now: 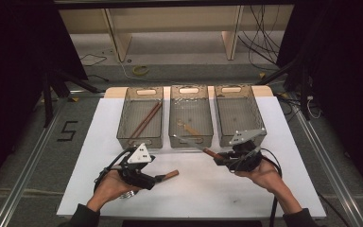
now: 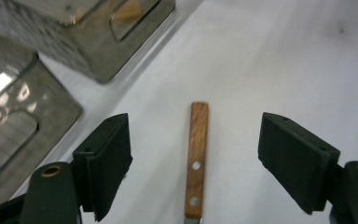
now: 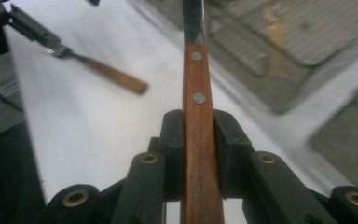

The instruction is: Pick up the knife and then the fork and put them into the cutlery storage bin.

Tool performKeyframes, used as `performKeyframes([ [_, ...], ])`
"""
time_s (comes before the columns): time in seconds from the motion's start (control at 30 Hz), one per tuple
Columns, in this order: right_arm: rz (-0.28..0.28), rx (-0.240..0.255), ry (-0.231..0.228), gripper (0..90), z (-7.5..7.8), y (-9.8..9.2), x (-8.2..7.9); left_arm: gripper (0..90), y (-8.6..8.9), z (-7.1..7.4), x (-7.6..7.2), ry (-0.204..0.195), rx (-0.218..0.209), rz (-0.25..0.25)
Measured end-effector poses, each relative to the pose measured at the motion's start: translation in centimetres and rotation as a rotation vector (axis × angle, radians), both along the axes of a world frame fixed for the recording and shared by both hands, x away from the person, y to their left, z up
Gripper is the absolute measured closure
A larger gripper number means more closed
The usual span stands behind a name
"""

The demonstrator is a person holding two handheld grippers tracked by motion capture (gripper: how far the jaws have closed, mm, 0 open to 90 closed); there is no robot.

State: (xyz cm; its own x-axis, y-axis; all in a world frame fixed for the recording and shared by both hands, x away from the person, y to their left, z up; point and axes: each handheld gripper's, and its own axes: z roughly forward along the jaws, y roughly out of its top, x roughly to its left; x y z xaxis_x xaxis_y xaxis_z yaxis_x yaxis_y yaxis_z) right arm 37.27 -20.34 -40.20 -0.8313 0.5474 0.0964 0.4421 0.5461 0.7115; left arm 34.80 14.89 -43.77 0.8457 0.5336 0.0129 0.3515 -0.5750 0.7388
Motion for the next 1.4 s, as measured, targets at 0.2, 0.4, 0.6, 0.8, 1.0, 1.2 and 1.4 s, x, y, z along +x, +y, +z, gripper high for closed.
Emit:
performKeyframes([
  [0.2,-0.077,-0.019,-0.052,75.8,1.0,-1.7,1.0,23.0,0.9,-1.5,0.6,0.034,-0.01,0.035],
  [0.4,-0.146,-0.016,-0.075,75.8,1.9,-3.0,2.5,22.1,1.3,-2.2,0.5,0.043,-0.006,0.046],
  [0.6,-0.234,-0.025,-0.084,75.8,2.5,-4.3,4.6,22.3,1.8,-2.3,0.4,0.049,-0.005,0.062],
  [0.8,-0.299,-0.036,-0.081,75.8,2.5,-5.3,6.8,22.1,2.2,-2.5,0.4,0.063,0.004,0.067],
  [1.0,-0.356,-0.053,-0.088,75.8,2.5,-5.8,8.1,21.8,2.2,-2.7,0.3,0.066,0.005,0.07],
  [1.2,-0.411,-0.082,-0.082,75.8,2.3,-5.9,9.3,21.2,2.5,-2.7,0.0,0.064,-0.006,0.076],
  [1.4,-0.456,-0.108,-0.072,75.8,2.2,-5.8,10.4,21.0,2.6,-3.0,-0.1,0.068,-0.006,0.083],
])
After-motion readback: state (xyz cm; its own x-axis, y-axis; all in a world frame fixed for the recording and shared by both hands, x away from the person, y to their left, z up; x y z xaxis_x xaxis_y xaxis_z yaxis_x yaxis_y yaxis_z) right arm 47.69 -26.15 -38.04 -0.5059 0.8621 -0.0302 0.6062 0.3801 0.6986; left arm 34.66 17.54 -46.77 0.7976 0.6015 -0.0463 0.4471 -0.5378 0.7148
